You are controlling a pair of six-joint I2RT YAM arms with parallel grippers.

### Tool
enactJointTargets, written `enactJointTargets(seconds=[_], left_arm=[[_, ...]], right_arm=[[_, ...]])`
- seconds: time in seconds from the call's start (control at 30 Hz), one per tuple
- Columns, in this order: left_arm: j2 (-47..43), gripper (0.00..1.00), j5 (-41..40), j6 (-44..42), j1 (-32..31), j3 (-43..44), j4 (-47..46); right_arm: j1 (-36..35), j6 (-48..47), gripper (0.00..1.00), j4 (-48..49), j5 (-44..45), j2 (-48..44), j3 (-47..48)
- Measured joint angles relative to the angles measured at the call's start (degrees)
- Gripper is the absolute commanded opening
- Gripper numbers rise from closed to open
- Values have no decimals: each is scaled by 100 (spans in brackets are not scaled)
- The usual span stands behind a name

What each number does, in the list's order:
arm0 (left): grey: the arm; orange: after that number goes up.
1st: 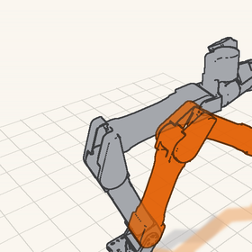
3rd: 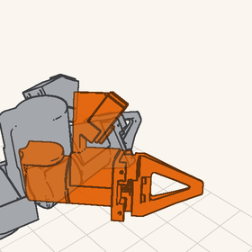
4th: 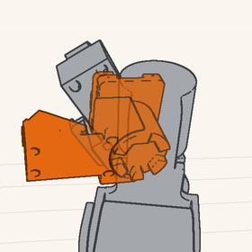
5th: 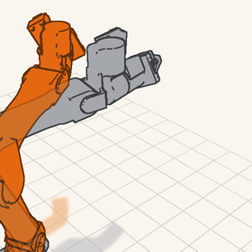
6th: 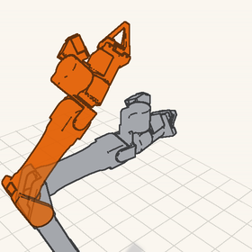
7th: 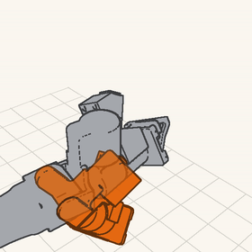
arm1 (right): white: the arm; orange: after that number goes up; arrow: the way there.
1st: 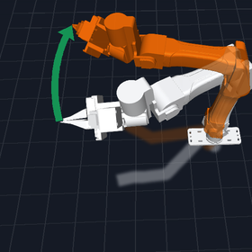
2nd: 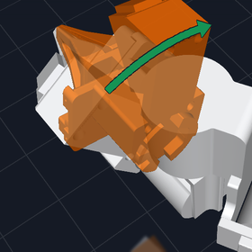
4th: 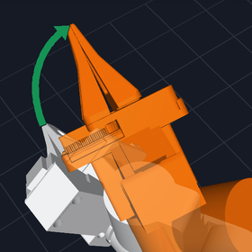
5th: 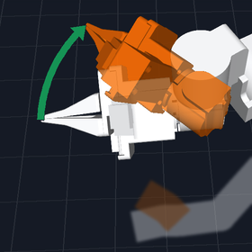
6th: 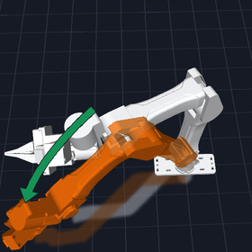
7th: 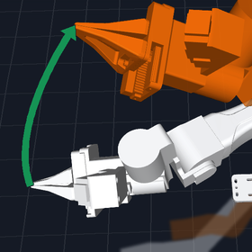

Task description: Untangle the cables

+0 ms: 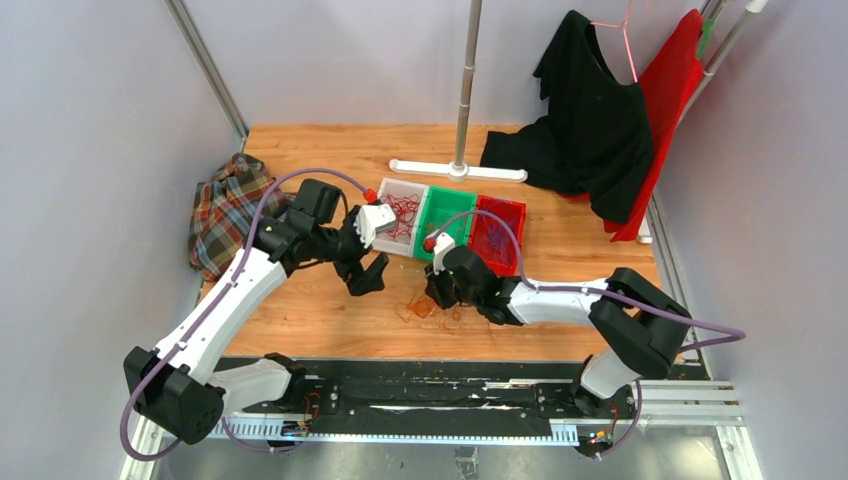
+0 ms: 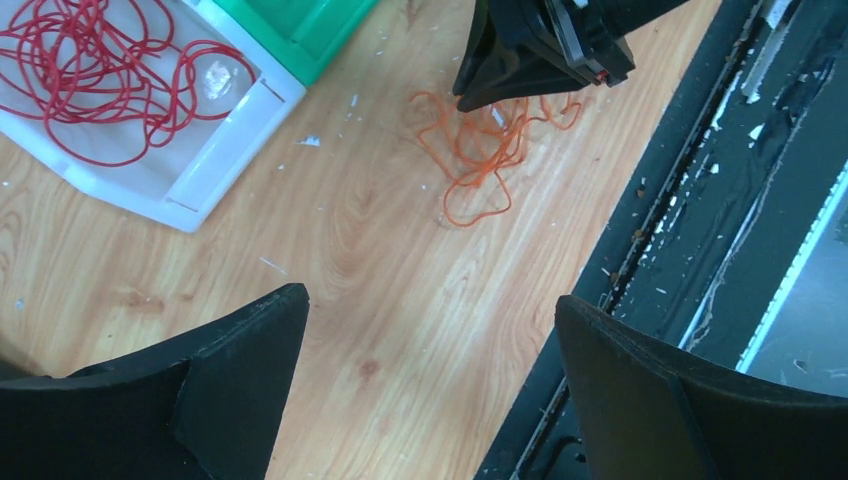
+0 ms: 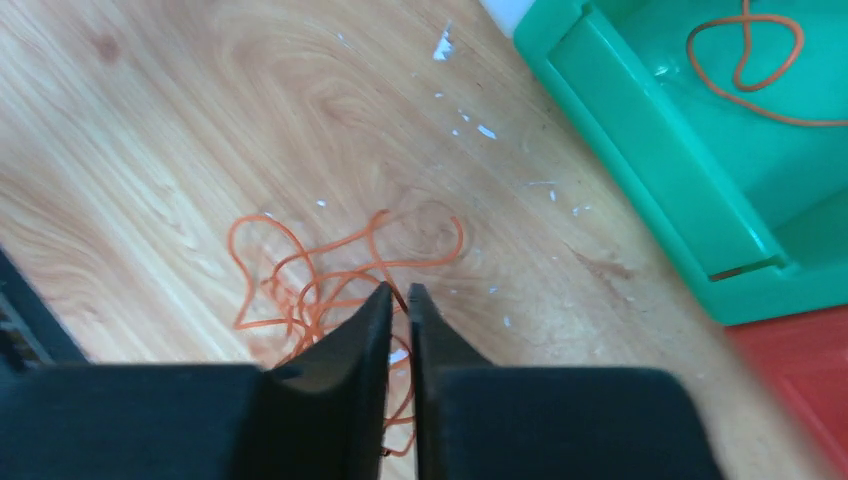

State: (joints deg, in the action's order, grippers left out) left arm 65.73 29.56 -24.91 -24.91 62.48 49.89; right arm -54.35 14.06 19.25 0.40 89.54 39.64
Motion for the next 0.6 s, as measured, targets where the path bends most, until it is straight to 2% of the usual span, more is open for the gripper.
enactJointTargets(seconds=[0.23, 0.43, 0.6], left_arm=[[17, 93, 341, 57, 2, -144, -197], [358, 90, 662, 66, 2, -149, -332], [328, 85, 1056, -122, 2, -109, -332]], right_arm=[[0, 74, 1, 24, -308, -706, 0], [-20, 249, 1, 109, -914, -1412, 15], [-26, 468, 1, 212, -1497, -1617, 125]])
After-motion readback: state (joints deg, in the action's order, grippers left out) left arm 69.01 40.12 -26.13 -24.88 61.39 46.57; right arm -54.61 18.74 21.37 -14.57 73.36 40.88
